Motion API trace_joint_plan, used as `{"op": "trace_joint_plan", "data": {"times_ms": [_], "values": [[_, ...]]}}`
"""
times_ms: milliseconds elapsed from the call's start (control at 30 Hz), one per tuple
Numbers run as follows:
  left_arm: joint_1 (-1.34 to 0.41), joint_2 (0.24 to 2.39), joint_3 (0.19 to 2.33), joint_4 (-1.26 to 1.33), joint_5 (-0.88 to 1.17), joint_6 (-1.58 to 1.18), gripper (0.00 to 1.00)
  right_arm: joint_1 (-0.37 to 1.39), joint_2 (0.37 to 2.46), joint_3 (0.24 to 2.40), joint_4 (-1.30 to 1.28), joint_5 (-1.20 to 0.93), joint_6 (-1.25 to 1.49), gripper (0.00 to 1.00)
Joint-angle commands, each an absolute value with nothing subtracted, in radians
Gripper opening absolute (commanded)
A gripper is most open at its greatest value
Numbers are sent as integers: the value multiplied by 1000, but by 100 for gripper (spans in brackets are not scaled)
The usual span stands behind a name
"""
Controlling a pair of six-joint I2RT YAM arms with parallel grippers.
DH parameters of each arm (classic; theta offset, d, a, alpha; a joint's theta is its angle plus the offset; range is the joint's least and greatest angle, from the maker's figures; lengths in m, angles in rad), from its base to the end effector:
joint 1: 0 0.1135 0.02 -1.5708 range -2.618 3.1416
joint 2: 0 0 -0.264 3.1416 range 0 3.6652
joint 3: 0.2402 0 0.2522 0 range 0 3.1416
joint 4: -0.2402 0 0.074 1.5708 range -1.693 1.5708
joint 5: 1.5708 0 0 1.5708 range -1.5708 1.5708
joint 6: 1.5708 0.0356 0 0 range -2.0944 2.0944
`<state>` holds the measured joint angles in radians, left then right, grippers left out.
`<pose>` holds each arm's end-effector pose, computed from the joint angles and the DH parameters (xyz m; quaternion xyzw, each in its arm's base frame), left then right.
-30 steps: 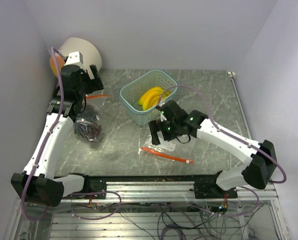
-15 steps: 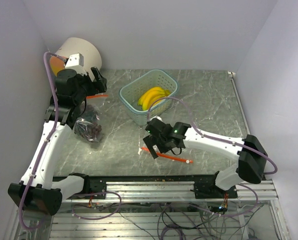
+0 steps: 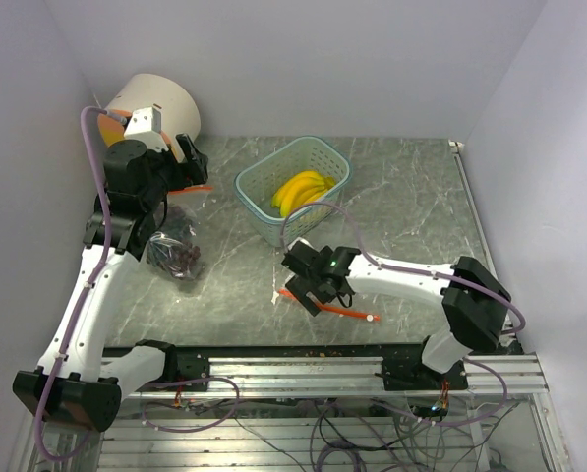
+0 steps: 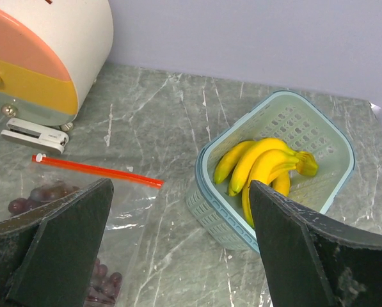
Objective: Place the food in the zip-top bag and seal the zipper
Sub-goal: Pick up the zipper food storage bag at the center of the board.
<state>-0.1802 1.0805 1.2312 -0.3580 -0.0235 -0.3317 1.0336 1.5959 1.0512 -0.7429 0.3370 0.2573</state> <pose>0.2324 -0.0415 0.4199 -0.0661 0.7736 -0.1507 0.6119 0.1622 0.2494 0.1985 -0.3475 0.9123 -0.0489 0.2110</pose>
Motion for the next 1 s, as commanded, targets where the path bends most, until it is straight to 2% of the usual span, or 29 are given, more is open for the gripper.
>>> {"op": "trace_joint_plan", "data": {"times_ms": [0,100,167,267,333,367,500,667,733,867,967], "values": [[-184,1067,1228,-350,-50,-303,98,1033,1617,1021,-653,342,174,93],[-184,1067,1234,-355,-54,-295,98,1025,1643,1022,-634,349,165,79],[-184,1066,1239,-358,-56,-293,98,1020,1656,1030,-634,364,168,60],[-184,1068,1245,-359,-56,-291,98,1011,1658,1038,-638,377,173,24],[-184,1068,1247,-359,-58,-290,97,1005,1659,1050,-650,381,183,6],[-184,1066,1247,-359,-59,-289,97,1001,1656,1055,-656,384,187,0],[-184,1060,1246,-360,-48,-297,92,988,1618,1116,-684,378,197,0],[-184,1042,1251,-336,75,-312,66,933,1544,1297,-738,243,232,0],[-184,1037,1247,-298,159,-323,61,889,1524,1366,-744,165,267,0],[-184,1031,1226,-186,384,-356,58,798,1493,1448,-705,-12,326,0],[-188,1029,1167,-28,636,-440,64,754,1481,1474,-662,-91,358,0]]}}
